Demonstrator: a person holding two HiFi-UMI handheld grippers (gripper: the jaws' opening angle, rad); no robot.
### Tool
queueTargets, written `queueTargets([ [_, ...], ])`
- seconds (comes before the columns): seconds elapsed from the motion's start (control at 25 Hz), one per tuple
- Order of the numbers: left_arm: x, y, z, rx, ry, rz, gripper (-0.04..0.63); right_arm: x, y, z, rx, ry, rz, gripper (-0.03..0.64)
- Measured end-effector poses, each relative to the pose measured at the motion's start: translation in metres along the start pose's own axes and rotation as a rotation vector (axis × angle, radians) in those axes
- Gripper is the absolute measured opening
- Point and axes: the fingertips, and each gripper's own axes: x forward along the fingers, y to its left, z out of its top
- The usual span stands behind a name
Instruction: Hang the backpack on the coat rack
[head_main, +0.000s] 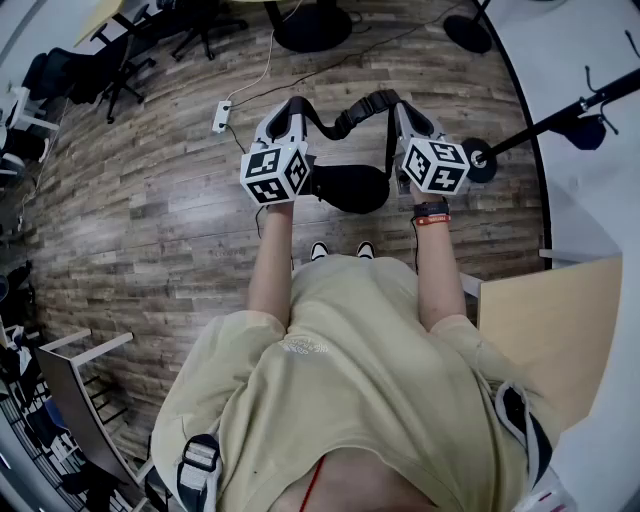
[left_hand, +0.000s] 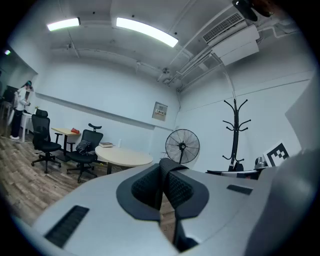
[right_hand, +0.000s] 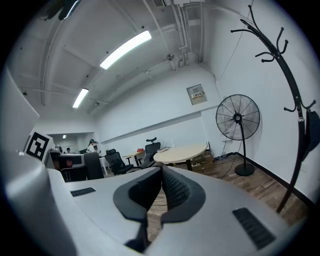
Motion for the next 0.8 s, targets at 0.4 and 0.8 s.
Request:
queueTargets([
  [0.4,0.006,-0.033,-0.005,-0.012,-0.01,0.024,0.025,-0.018,-0.029,0.005,0.031,-0.005,0.05,0.018],
  [0.8,0.058,-0.072,0.001,-0.004,-0.027,-0.032,0.025,0.004,-0.079,0.037,0.036,-0.047,0.064,0.018],
])
